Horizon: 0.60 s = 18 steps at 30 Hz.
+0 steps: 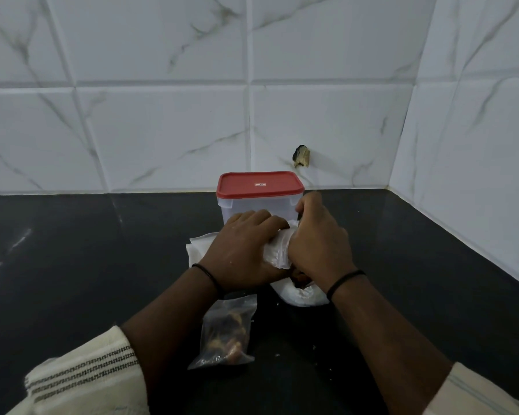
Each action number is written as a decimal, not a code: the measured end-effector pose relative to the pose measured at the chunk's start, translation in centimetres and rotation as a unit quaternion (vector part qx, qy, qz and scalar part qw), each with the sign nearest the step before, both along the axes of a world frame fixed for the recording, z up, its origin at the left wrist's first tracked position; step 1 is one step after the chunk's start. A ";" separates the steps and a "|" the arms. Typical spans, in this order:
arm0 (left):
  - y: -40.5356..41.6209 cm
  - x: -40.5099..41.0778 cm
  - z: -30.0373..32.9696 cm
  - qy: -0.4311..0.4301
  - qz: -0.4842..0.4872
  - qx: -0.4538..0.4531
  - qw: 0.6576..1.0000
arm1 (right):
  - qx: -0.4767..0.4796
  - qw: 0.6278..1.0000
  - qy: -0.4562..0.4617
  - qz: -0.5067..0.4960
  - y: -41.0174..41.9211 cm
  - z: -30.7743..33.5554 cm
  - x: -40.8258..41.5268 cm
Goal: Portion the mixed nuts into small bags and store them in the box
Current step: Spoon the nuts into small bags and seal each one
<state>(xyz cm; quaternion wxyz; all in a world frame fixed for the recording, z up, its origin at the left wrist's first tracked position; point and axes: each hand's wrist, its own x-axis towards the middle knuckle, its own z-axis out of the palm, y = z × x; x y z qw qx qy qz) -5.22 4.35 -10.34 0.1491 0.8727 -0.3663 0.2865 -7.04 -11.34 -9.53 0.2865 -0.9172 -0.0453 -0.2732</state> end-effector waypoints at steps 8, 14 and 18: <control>-0.3 0.0 -0.1 0.018 0.002 -0.054 0.998 | 0.029 0.999 -0.012 0.019 0.0 0.5 -0.3; 1.0 0.8 0.2 0.007 0.045 -0.073 0.996 | 0.007 0.999 0.010 0.051 -0.2 1.0 -0.4; 1.4 1.5 -0.2 0.013 0.080 -0.066 0.994 | 0.061 0.995 0.028 0.072 -2.0 1.2 0.6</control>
